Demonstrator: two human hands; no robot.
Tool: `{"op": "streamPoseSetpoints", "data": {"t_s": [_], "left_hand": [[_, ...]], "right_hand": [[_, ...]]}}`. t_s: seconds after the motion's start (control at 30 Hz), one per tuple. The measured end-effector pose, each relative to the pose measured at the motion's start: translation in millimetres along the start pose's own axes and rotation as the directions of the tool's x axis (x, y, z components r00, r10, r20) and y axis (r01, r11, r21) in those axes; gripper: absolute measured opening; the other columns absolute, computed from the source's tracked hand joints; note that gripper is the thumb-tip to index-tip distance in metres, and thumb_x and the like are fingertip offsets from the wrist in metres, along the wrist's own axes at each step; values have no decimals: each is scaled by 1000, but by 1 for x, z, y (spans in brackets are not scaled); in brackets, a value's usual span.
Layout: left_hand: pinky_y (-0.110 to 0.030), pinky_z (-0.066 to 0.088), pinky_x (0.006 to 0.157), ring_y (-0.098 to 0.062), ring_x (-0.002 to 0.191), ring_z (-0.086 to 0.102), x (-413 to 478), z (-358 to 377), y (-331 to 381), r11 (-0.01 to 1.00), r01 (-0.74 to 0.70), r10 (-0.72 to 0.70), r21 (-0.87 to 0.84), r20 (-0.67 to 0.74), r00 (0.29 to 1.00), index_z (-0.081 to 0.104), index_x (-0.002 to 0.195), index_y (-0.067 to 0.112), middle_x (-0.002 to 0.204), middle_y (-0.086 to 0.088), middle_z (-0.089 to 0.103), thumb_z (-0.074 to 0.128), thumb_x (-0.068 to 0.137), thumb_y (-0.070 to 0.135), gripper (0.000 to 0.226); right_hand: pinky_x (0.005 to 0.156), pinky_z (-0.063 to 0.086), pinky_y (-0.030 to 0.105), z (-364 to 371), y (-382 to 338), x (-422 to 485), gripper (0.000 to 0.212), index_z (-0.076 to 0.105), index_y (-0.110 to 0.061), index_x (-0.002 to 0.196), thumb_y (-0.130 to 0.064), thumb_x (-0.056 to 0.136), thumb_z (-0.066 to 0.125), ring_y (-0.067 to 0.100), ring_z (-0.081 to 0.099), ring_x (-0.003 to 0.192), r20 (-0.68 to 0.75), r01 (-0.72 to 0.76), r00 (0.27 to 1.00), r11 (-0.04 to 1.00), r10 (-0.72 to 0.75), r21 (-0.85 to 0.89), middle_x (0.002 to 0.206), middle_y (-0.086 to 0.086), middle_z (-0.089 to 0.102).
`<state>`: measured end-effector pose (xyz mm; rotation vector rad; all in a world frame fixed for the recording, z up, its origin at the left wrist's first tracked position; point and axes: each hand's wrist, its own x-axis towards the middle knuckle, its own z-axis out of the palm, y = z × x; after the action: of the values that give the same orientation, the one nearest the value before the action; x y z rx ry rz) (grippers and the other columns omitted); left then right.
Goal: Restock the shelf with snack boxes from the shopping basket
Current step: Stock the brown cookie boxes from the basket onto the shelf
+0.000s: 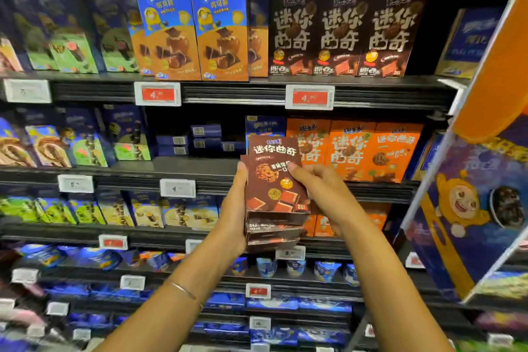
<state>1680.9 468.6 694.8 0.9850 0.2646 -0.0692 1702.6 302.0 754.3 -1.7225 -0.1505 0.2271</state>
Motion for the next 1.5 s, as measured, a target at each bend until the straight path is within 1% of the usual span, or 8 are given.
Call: {"op": "streamPoseSetpoints", "data": {"t_s": [0.13,0.3,0.5,0.73,0.9,1.03,1.3,1.5], "left_hand": [[-60,51,107,-40,114,72,-5,-6,4,991,-106,109,77,-37,993,73,129,18,124,-17,75,59,83,81,79],[-58,44,115,-39,123,68,-10,-8,13,993,-106,105,42,30,994,73,131,22,134,-17,71,55,93,75,68],[-42,64,71,-33,100,78,-16,-10,16,998,-59,59,-4,7,998,85,102,27,117,-14,78,55,91,74,57],[-43,64,73,-35,99,78,-22,-7,18,998,-61,61,-1,-55,997,86,99,24,115,-16,78,57,91,72,57],[-46,61,87,-35,99,78,-32,-3,22,994,-70,78,83,-91,993,75,119,20,113,-15,79,55,92,71,61],[-44,62,84,-34,98,78,-37,-2,26,991,-63,74,122,-88,993,73,121,19,113,-15,79,53,95,69,60],[-41,63,77,-33,98,79,-41,-1,30,992,-40,50,120,-82,995,74,121,20,113,-14,79,53,94,70,60],[-39,64,68,-33,96,79,-41,-4,32,995,-19,26,98,-71,997,73,123,19,113,-15,79,54,94,70,62]], "right_hand": [[56,56,25,-5,-8,-5,30,65,-16,95,-46,95,67,10,76,78,73,32,997,998,-28,-55,89,-2,79],[55,52,16,-11,-37,-11,27,70,-13,113,-31,93,73,8,74,77,31,195,980,981,-195,-12,90,-3,78],[58,54,16,-28,-101,-7,25,70,-16,118,-24,95,71,3,73,81,-217,502,846,864,-487,18,100,1,73],[86,61,38,-31,-148,51,39,59,-12,131,-26,96,68,13,69,101,-558,655,602,753,-571,-63,117,4,66],[89,57,32,-38,-155,90,39,61,-21,128,-33,93,71,10,64,104,-553,551,573,784,-605,-287,123,-1,63],[71,47,15,-38,-155,106,32,63,-21,118,-38,92,70,-7,57,82,-550,507,567,786,-613,-354,104,-14,61],[95,51,39,-30,-160,121,36,62,-18,124,-41,96,64,21,60,115,-524,407,586,784,-618,-469,125,4,63],[92,52,40,-23,-162,124,35,61,-18,123,-41,97,62,24,59,116,-511,377,607,786,-609,-489,124,5,63]]}}
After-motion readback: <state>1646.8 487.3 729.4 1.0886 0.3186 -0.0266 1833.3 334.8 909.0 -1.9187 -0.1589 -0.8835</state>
